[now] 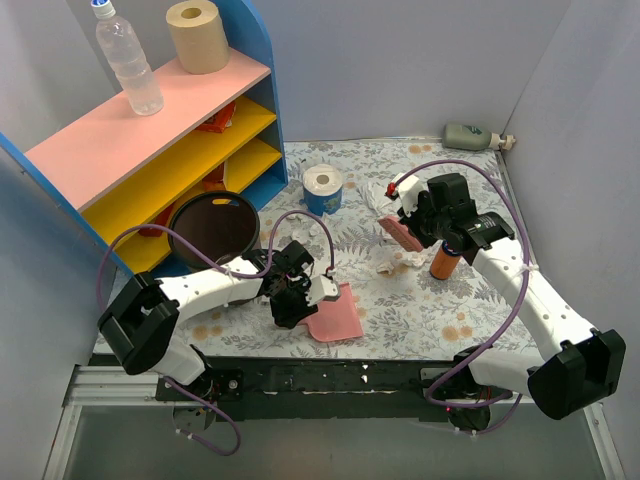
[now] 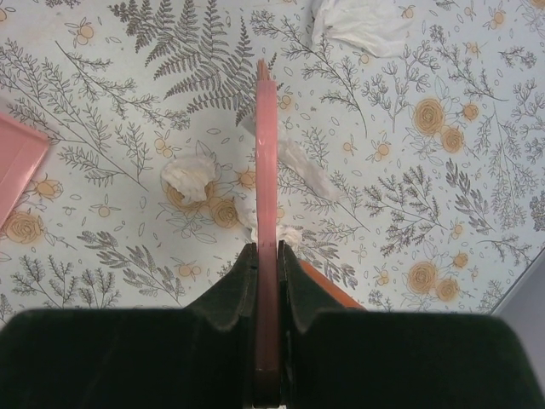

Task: Sweep away the paper scraps from the table

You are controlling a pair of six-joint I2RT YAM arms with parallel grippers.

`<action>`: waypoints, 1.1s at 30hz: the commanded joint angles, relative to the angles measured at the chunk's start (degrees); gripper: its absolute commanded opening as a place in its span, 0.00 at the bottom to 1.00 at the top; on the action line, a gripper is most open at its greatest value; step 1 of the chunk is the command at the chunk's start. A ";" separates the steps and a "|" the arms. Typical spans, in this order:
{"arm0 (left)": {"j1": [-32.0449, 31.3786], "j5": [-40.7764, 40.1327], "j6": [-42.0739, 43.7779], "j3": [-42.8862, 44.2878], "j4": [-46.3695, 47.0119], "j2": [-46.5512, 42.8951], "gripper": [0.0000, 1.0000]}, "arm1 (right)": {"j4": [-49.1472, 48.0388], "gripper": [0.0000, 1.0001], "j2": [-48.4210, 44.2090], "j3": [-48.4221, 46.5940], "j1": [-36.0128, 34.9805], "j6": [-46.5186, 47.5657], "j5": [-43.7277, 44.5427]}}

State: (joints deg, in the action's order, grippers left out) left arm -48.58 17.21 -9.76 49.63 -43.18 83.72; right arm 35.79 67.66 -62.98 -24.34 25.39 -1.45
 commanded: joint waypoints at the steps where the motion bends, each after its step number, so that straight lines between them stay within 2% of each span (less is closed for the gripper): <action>1: -0.29 -1.30 -2.63 2.23 0.82 1.34 0.26 | -2.48 0.01 0.89 -2.05 0.43 -0.34 0.40; 5: -0.29 0.27 -2.90 2.32 -0.68 1.36 0.21 | -1.61 0.01 3.09 -5.30 0.43 -1.13 3.10; 13: -0.20 0.45 -3.42 3.10 -2.61 -0.75 0.00 | -1.60 0.01 7.40 -7.07 0.43 -2.97 7.87; 18: -0.11 -0.60 -4.47 3.90 -2.00 0.30 0.00 | -2.39 0.01 8.80 -7.33 0.52 -4.20 10.41; 22: -0.11 -0.69 -7.81 3.72 2.56 0.91 0.00 | -2.30 0.01 9.16 -7.07 0.43 -4.82 12.17; 26: -0.11 -0.69 -11.07 4.78 4.59 2.06 0.14 | -2.13 0.01 8.98 -5.84 0.43 -4.29 14.11; 27: -0.11 -0.95 -11.59 5.30 4.77 2.23 0.23 | -2.22 0.01 8.72 -5.66 0.43 -4.21 14.11; 30: -0.11 -1.66 -12.04 6.09 5.74 2.67 0.39 | -2.65 0.01 8.37 -4.70 0.43 -4.73 14.02; 33: -0.11 -2.18 -11.95 6.89 5.82 3.29 0.47 | -2.39 0.01 8.54 -4.34 0.43 -5.00 13.67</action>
State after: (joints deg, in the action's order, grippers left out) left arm -48.60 15.86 -20.51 53.98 -39.64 86.91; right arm 35.79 76.66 -67.05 -24.05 21.26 11.42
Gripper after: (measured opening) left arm 0.425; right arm 0.132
